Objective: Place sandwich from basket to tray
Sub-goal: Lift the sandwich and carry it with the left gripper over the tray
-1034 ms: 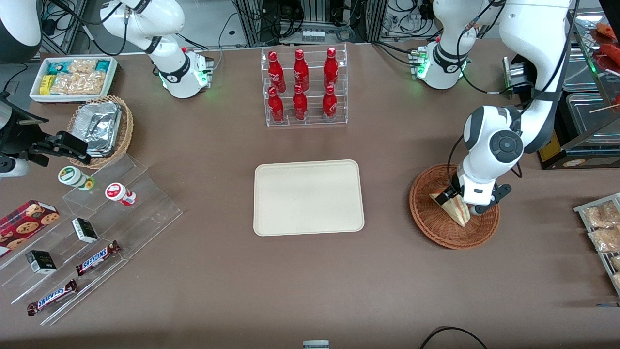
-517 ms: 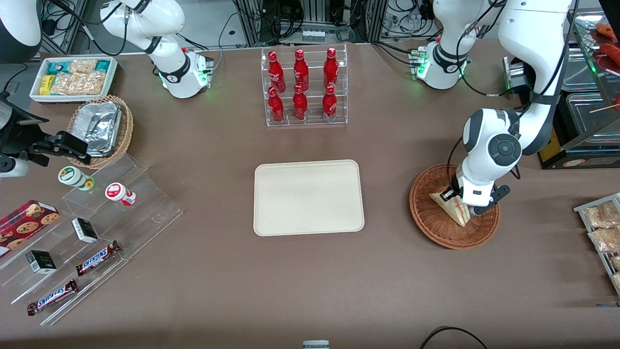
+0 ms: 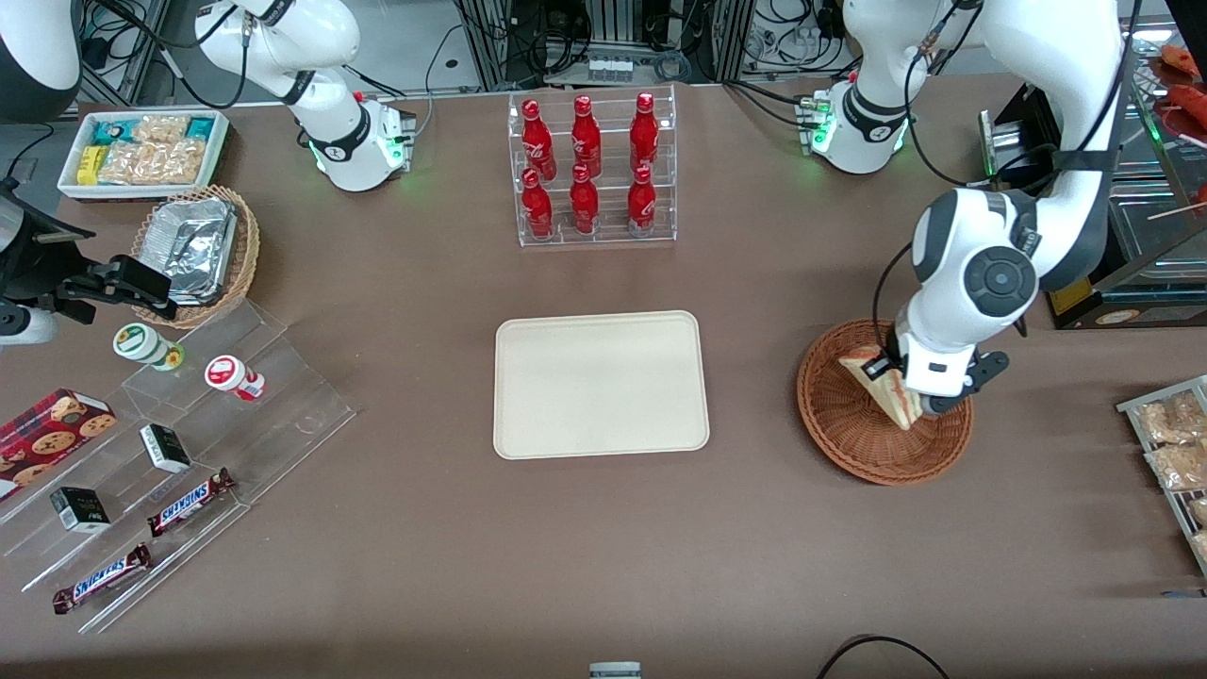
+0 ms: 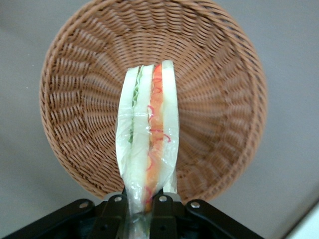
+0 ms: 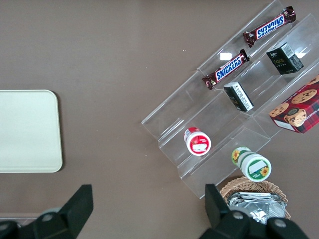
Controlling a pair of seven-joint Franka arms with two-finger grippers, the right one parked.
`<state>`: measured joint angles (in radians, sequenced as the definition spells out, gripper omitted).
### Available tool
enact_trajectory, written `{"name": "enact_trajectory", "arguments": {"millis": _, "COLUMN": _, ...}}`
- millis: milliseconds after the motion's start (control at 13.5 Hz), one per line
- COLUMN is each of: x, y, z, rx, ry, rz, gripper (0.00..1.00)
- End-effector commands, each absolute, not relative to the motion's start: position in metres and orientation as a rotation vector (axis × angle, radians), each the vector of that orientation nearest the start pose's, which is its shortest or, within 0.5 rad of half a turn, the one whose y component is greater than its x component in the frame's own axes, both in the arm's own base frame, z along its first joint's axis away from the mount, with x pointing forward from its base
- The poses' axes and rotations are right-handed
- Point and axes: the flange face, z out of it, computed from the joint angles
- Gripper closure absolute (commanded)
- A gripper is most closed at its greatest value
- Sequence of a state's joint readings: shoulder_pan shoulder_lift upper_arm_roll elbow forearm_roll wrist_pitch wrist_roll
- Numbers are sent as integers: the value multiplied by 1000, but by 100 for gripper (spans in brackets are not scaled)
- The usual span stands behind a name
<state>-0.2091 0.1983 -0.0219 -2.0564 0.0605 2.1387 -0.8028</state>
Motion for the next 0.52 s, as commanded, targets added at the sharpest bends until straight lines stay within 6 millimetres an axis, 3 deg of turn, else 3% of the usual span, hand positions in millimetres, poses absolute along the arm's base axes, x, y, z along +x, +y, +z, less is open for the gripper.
{"name": "enact_trajectory", "arguments": {"millis": 0, "x": 559, "y": -178, "z": 356, "rx": -2949, "ry": -674, "rz": 104, "gripper": 100}}
{"name": "enact_trajectory", "arguments": {"millis": 148, "x": 556, "y": -236, "z": 357, "rx": -2974, "ry": -513, "rz": 134, "gripper": 100}}
{"name": "enact_trajectory", "arguments": {"millis": 443, "x": 552, "y": -337, "z": 333, "rx": -3008, "ry": -316, "rz": 174, "gripper": 100}}
